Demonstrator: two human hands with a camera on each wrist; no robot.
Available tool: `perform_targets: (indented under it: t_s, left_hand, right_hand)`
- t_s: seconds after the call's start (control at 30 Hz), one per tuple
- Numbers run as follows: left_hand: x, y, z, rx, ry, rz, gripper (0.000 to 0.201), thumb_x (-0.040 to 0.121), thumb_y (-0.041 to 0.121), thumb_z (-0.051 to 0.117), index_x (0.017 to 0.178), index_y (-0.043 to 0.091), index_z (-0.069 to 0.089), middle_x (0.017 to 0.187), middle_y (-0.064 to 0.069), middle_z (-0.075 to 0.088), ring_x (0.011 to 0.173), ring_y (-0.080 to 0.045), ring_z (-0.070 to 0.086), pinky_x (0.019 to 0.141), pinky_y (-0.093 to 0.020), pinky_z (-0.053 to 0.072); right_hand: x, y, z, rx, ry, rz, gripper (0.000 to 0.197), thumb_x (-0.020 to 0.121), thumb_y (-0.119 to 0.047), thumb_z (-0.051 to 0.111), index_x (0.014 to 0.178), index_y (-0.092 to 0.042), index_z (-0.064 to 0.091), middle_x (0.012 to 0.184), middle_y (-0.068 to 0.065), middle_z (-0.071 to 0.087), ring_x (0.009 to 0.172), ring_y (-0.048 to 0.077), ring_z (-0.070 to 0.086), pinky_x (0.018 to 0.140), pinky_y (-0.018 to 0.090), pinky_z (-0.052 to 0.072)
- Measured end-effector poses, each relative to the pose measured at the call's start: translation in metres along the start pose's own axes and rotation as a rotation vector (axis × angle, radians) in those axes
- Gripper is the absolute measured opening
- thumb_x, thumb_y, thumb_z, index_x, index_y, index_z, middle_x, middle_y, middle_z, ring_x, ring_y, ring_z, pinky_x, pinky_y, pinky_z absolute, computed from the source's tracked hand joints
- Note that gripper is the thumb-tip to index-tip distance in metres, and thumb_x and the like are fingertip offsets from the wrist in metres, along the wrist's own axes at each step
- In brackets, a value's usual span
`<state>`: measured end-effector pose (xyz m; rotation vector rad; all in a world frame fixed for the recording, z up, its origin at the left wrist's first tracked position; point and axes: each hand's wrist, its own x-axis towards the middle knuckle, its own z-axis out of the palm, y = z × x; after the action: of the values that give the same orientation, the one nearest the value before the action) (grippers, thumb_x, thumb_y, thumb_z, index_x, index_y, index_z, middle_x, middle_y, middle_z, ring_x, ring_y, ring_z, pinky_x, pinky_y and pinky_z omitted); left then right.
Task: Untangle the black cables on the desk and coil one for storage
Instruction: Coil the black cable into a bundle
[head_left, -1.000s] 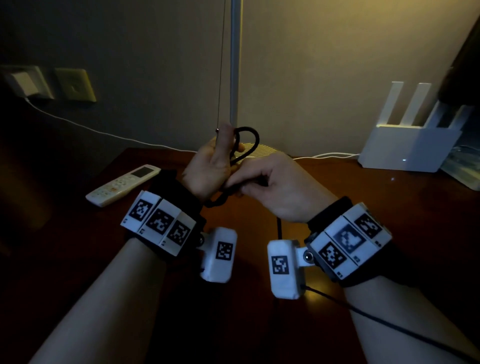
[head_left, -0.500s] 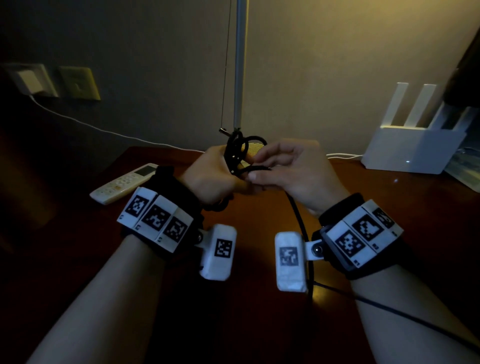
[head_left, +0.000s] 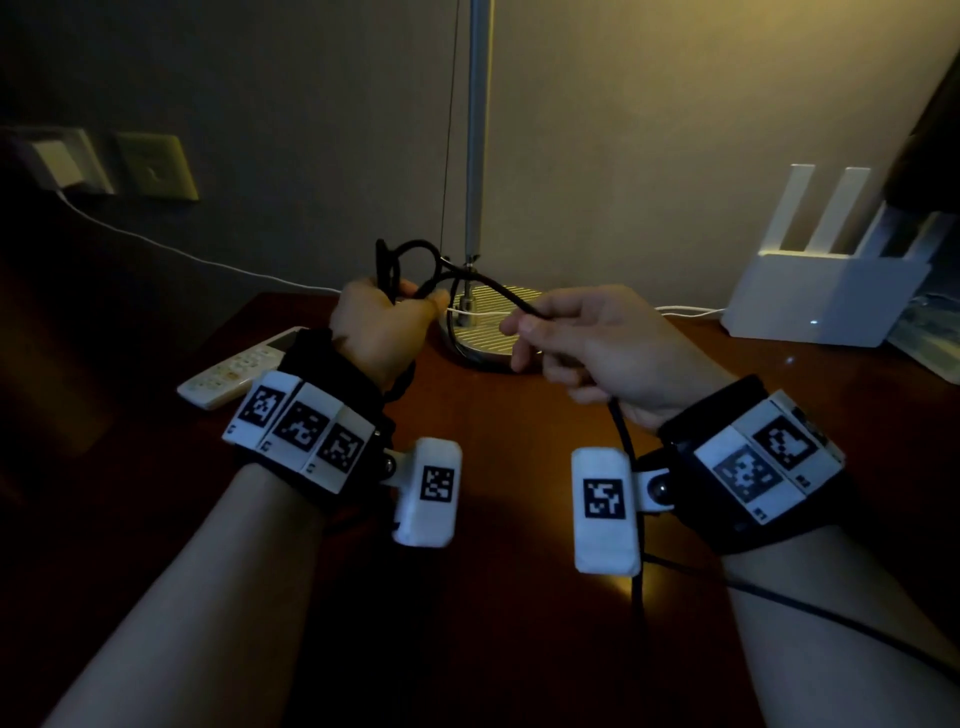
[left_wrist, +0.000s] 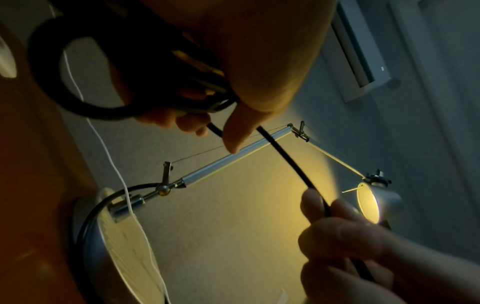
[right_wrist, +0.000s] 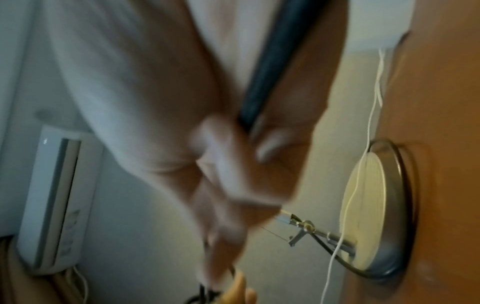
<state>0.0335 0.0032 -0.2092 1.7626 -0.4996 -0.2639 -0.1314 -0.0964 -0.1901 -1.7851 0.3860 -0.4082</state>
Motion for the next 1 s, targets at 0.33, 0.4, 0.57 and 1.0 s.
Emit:
perform_targets:
  t_s: [0.33,0.4,0.57,1.0]
  left_hand:
    - [-0.013,0.002,0.012,0.159,-0.268,-0.008,0.024,0.087,0.008,0.059,0.068,0.013,0.046,0.065,-0.002,0.046,0.058,-0.012,0.044,0.055,-0.025,0.037]
    - [-0.011,0.002,0.011,0.209,-0.329,0.026,0.026,0.087,0.008,0.059,0.063,0.012,0.049,0.06,-0.003,0.047,0.054,-0.015,0.044,0.052,-0.025,0.034]
    - [-0.02,0.003,0.014,0.24,-0.406,0.127,0.036,0.077,0.044,0.074,0.081,0.011,0.06,0.062,-0.001,0.053,0.052,-0.014,0.049,0.048,-0.027,0.039]
    - [-0.026,0.01,0.016,-0.26,-0.522,0.023,0.036,0.082,0.039,0.07,0.084,0.007,0.056,0.052,-0.001,0.038,0.045,-0.016,0.04,0.055,-0.032,0.041]
  right_hand:
    - [0.001,0.002,0.006,-0.395,-0.109,-0.261,0.017,0.092,-0.013,0.061,0.102,-0.019,0.074,0.098,-0.012,0.072,0.099,0.001,0.064,0.098,0.027,0.048]
    - [0.0,0.001,0.006,-0.349,-0.101,-0.276,0.017,0.093,-0.012,0.06,0.1,-0.016,0.074,0.104,-0.001,0.073,0.103,0.009,0.064,0.098,0.028,0.049]
    - [-0.001,-0.001,-0.003,-0.281,0.142,-0.406,0.016,0.095,-0.015,0.058,0.098,-0.016,0.073,0.09,-0.012,0.071,0.085,-0.007,0.063,0.076,0.009,0.045]
    - [0.017,0.024,0.008,0.104,0.427,-0.168,0.005,0.091,-0.017,0.065,0.093,-0.017,0.069,0.071,0.004,0.061,0.054,0.009,0.05,0.044,0.022,0.037]
